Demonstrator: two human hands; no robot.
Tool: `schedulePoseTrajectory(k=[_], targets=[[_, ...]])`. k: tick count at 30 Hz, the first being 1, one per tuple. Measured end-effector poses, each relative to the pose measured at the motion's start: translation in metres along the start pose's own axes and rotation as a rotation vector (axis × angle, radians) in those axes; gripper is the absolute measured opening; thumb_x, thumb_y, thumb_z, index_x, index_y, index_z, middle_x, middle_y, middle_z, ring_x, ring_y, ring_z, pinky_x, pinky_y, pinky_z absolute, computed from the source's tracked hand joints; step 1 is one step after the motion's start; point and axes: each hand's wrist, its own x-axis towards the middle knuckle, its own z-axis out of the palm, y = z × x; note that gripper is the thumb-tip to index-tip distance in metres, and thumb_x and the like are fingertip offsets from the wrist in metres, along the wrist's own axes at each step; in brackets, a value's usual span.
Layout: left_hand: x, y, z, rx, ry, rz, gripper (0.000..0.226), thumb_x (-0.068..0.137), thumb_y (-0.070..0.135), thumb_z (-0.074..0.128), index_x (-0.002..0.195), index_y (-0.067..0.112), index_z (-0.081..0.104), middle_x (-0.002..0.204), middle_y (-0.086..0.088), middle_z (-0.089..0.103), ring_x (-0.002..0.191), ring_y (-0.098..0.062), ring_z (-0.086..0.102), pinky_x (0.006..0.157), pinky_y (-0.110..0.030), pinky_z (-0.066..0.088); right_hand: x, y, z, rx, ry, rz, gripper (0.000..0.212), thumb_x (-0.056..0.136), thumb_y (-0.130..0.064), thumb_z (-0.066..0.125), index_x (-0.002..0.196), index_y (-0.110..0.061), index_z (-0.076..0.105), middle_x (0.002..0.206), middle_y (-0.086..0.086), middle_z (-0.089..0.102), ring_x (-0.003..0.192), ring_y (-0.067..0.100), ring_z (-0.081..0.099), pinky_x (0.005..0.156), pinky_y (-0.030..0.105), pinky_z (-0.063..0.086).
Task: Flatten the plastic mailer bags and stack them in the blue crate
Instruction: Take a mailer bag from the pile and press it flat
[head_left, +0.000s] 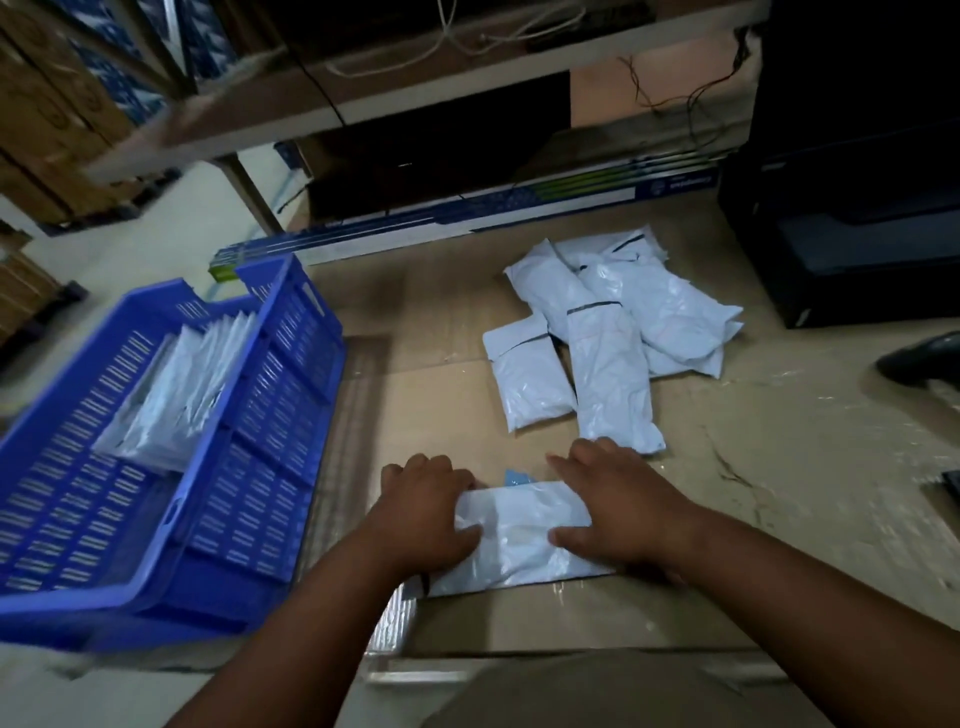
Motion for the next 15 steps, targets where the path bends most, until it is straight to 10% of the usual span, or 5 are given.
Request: schedulePoseTrajectory(k=[6,10,15], targets=[[0.011,-0.012,-0.046,-0.028,0.139,0.096,0.025,0.088,0.053,0.061,0.096,0.031,0.07,0.097,0.01,0.058,0.1,-0.021,0.058,0.082,-0.039,0.048,0.013,0.008,-0.041,0.274,0.054,-0.035,0.027,0.079,-0.052,0.071,0.094,-0.039,0.052,0.103,-0.017,0.049,0.101,0.01,0.053,0.087,0.035,0.05],[-0.019,-0.009,-0.067,0.034,0.459,0.224,0.012,0.084,0.033,0.069,0.084,0.027,0.059,0.09,0.006,0.053,0.085,-0.023,0.052,0.072,-0.044,0.045,-0.005,-0.003,-0.069,0.102,0.369,-0.196,0.017,0.082,-0.031,0.067,0.092,-0.035,0.054,0.098,-0.015,0.056,0.092,0.011,0.053,0.078,0.037,0.047],[-0.057,0.002,-0.012,0.067,0.263,0.229,0.023,0.072,0.034,0.065,0.093,0.028,0.056,0.105,0.003,0.055,0.093,-0.028,0.054,0.074,-0.044,0.044,-0.032,-0.006,-0.012,-0.138,0.237,-0.489,0.014,0.087,-0.029,0.057,0.1,-0.03,0.055,0.128,-0.006,0.063,0.124,0.022,0.057,0.097,0.044,0.047]])
